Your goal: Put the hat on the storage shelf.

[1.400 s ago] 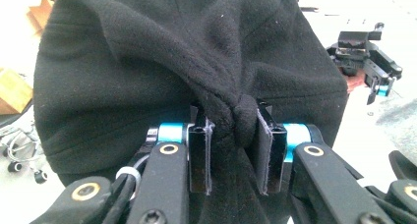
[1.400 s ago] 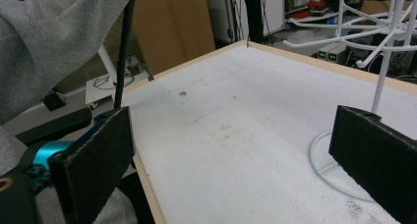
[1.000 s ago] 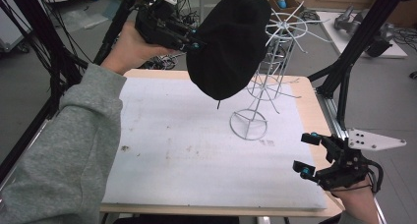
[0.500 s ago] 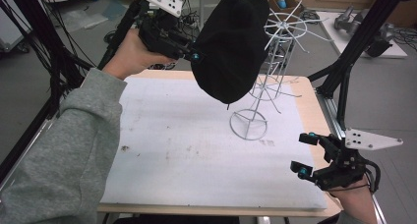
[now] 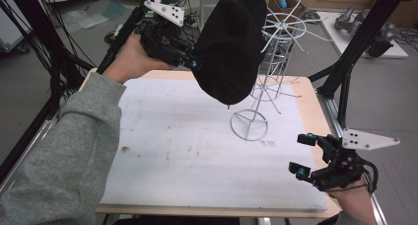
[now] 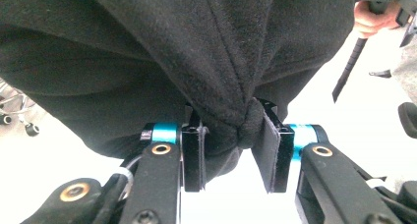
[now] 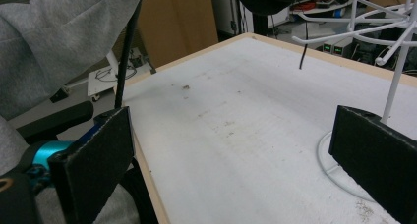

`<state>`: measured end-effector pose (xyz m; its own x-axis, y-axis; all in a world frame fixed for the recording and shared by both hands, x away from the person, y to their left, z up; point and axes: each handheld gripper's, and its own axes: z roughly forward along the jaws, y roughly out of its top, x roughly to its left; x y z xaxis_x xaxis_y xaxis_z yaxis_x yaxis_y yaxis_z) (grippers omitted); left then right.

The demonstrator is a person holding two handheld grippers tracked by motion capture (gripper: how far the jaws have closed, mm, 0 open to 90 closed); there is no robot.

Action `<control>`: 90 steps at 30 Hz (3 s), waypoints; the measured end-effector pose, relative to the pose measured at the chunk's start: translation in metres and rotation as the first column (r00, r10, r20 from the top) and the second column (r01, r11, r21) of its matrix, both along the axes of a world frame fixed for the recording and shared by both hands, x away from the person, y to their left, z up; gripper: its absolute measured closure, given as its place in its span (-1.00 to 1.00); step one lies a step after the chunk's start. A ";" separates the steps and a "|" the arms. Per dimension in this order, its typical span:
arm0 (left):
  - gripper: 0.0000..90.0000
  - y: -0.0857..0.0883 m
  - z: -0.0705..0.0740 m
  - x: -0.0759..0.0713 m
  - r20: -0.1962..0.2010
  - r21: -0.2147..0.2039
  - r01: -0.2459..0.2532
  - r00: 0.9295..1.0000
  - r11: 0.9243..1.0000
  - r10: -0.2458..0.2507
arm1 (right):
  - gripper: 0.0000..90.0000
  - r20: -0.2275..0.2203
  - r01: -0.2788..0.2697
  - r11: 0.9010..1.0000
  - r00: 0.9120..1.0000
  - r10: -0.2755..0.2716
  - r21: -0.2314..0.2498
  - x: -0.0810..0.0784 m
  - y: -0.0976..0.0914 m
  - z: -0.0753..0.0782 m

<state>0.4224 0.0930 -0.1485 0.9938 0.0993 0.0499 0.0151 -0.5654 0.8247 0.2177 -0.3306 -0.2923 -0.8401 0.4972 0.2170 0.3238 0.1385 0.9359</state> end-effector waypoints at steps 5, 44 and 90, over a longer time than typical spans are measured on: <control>0.38 -0.001 -0.002 -0.001 -0.014 0.004 0.030 0.999 1.000 -0.030 | -0.95 0.002 0.005 1.000 1.000 -0.005 -0.001 0.000 -0.001 -0.001; -0.76 0.082 -0.003 -0.051 -0.047 -0.074 -0.126 0.991 0.989 0.123 | -0.95 0.003 -0.006 1.000 1.000 0.006 -0.006 0.010 0.006 0.000; -0.76 0.178 -0.107 -0.113 -0.123 -0.199 -0.290 0.955 0.936 0.269 | -0.95 0.079 0.081 0.996 0.993 -0.082 0.023 0.035 0.019 0.008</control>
<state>0.3094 0.2706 -0.2557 0.9235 0.3719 -0.0934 0.2289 -0.3392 0.9124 0.2529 -0.3119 -0.2845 -0.8120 0.5608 0.1615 0.2575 0.0959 0.9615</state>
